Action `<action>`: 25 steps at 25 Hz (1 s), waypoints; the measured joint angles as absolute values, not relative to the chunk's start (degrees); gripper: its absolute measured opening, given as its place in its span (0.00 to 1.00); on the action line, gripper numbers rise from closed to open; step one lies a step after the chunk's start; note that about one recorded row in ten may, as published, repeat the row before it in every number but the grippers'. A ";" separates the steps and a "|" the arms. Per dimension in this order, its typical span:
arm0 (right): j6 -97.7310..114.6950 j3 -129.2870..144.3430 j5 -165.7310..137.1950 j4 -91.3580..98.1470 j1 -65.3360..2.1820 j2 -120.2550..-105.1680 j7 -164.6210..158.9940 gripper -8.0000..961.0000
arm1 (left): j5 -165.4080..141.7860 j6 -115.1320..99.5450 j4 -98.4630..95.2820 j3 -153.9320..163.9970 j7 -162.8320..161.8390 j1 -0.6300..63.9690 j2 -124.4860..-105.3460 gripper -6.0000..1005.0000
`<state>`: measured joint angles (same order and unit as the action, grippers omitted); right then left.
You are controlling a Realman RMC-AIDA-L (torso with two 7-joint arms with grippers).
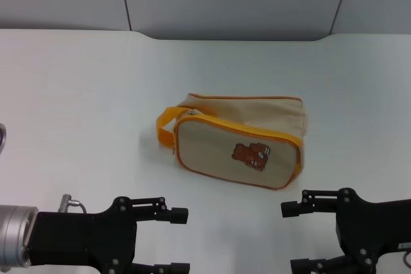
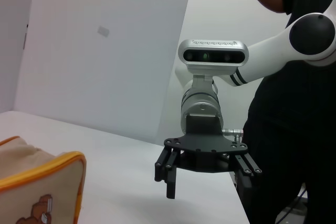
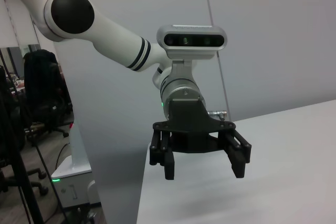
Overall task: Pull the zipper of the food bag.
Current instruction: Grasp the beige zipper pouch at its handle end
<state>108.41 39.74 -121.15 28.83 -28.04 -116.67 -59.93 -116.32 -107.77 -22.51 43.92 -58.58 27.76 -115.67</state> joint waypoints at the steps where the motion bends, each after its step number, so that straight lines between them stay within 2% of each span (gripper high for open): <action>1: 108.40 39.75 -121.15 28.84 -28.04 -116.67 -59.92 0.86 | -116.31 -107.82 -22.52 43.86 -58.63 27.76 -115.65 0.79; 17: 108.87 39.41 -120.85 28.48 -27.59 -116.74 -59.00 0.86 | -116.04 -108.81 -22.92 43.47 -58.79 27.35 -115.04 0.75; 25: 108.64 38.94 -120.85 28.47 -27.24 -116.66 -58.97 0.86 | -115.50 -106.33 -22.82 37.95 -56.62 26.82 -115.89 0.73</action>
